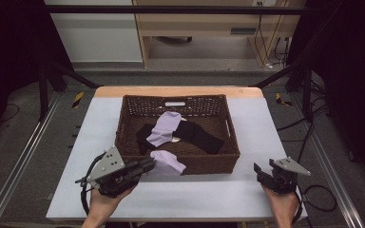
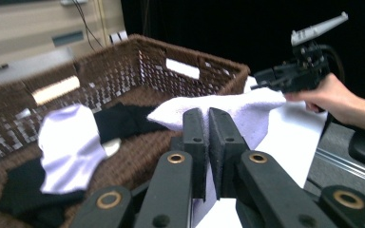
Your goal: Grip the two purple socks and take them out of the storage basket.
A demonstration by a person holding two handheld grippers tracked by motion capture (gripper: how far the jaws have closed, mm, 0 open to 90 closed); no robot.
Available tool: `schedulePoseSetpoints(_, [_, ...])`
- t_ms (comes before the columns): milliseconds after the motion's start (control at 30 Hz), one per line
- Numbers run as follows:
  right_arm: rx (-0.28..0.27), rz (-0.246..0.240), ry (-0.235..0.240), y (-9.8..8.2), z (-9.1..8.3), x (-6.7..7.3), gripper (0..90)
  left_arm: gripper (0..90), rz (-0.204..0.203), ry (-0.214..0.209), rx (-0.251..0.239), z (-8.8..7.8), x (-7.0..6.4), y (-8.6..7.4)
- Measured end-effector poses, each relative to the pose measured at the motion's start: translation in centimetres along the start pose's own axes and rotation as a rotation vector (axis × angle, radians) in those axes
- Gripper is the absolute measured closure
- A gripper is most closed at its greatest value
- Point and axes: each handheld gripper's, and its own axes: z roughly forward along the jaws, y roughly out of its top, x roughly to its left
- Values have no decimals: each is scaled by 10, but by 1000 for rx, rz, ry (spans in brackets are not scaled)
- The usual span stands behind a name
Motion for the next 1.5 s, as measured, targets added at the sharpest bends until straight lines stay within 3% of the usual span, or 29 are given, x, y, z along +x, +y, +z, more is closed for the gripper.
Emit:
schedulePoseSetpoints(500, [0,-1,4,-1,0,0,371,852,-38,-11,150,18,-5,-43])
schedulePoseSetpoints(700, [-2,-2,8,-1,0,0,371,851,-47,-16,245,38,-5,-64])
schedulePoseSetpoints(1000, [5,-11,9,-1,2,1,361,843,-58,-38,339,57,-3,-82])
schedulePoseSetpoints(1233, [4,-7,8,-1,2,1,360,701,-44,-9,330,52,-4,-75])
schedulePoseSetpoints(1500, [1,-1,7,-1,1,1,360,614,-41,60,196,23,2,-45])
